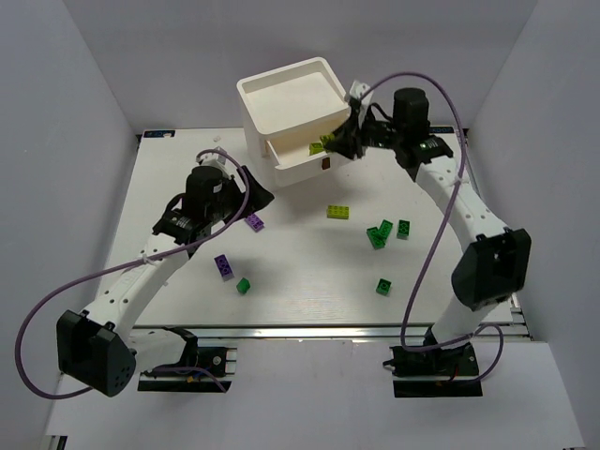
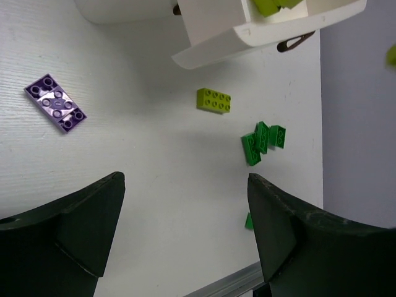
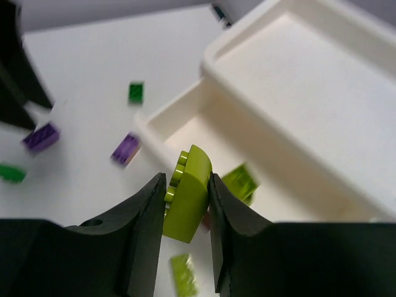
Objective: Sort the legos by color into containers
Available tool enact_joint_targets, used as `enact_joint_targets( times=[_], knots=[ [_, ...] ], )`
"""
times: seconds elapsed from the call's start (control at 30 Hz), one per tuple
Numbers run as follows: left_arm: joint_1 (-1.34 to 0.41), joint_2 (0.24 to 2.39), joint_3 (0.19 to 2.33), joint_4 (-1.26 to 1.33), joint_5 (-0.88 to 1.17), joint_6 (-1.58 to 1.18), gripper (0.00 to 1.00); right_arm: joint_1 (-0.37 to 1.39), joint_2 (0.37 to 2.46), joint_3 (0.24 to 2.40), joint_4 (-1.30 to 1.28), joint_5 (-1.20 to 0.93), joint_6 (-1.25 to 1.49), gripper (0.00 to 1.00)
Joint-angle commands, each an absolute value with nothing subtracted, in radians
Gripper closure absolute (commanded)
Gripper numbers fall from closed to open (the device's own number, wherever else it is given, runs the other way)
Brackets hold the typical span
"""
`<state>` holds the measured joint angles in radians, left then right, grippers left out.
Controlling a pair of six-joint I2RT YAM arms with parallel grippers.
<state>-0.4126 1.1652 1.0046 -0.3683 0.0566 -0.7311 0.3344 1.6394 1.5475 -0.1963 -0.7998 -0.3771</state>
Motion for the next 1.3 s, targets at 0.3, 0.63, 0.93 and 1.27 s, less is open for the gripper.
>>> enact_joint_targets(
  times=[0.3, 0.63, 0.93, 1.27],
  knots=[
    [-0.423, 1.154, 0.976, -0.318, 0.158, -0.707, 0.1, 0.37, 2.118, 2.149, -0.041, -0.643, -0.135, 0.96],
    [-0.423, 1.144, 0.943, -0.29, 0.175, -0.724, 0.1, 0.361, 1.996, 1.941, -0.023, -0.719, -0.219, 0.85],
    [-0.423, 1.206, 0.968, -0.275, 0.201, -0.716, 0.1, 0.351, 1.961, 1.914, -0.094, -0.704, -0.265, 0.23],
    [-0.423, 1.183, 0.922, -0.281, 0.178, -0.73, 0.13, 0.224, 1.608, 1.505, 0.049, -1.054, -0.518, 0.48]
  ],
)
